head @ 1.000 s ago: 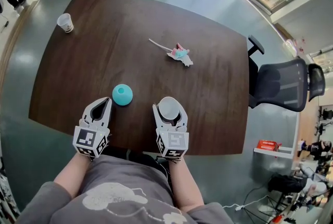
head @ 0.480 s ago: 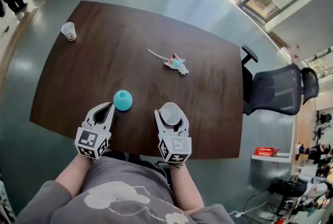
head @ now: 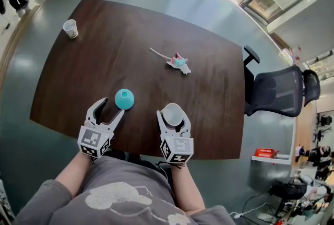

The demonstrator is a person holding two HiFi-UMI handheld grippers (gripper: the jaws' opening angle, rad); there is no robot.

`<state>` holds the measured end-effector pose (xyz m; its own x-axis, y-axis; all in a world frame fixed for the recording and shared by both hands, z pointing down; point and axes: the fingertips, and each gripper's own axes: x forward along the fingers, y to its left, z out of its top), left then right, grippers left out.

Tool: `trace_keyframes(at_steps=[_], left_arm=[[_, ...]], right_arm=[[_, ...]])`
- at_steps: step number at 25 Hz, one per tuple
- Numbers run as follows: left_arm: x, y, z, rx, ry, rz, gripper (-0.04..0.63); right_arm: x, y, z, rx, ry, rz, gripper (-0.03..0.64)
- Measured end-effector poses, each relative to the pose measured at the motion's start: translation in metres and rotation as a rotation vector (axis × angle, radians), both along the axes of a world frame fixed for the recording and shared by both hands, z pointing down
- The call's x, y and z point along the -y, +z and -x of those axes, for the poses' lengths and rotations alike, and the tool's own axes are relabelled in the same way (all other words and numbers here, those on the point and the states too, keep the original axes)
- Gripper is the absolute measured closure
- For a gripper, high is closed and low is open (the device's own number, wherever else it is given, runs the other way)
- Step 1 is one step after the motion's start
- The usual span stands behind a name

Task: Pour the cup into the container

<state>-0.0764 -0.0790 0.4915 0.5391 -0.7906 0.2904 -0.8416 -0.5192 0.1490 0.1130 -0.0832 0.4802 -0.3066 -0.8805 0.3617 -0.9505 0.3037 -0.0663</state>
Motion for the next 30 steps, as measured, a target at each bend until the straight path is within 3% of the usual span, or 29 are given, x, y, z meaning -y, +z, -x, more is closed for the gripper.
trace_keyframes(at_steps=[2, 5, 9, 12, 18, 23, 30], left_arm=[[0.001, 0.004, -0.005, 0.024, 0.022, -0.003, 0.229], [0.005, 0.01, -0.012, 0.043, 0.045, 0.0, 0.181], [0.014, 0.029, -0.015, 0.065, 0.038, 0.018, 0.161], [0.02, 0.038, -0.019, 0.115, 0.034, -0.013, 0.147], [0.027, 0.052, -0.034, 0.108, 0.061, -0.005, 0.147], [0.035, 0.06, -0.036, 0.147, 0.067, -0.023, 0.147], [0.043, 0.063, -0.045, 0.119, 0.082, -0.018, 0.147]], right_arm=[[-0.001, 0.003, -0.001, 0.009, 0.005, 0.006, 0.321], [0.0, 0.006, -0.001, 0.014, 0.01, 0.012, 0.321], [0.002, 0.01, -0.002, 0.017, 0.013, 0.02, 0.321], [0.003, 0.012, -0.001, 0.014, 0.012, 0.023, 0.321], [0.006, 0.016, -0.004, 0.012, 0.023, 0.032, 0.321], [0.005, 0.018, -0.008, 0.004, 0.041, 0.037, 0.321], [0.002, 0.024, -0.012, -0.006, 0.053, 0.056, 0.321]])
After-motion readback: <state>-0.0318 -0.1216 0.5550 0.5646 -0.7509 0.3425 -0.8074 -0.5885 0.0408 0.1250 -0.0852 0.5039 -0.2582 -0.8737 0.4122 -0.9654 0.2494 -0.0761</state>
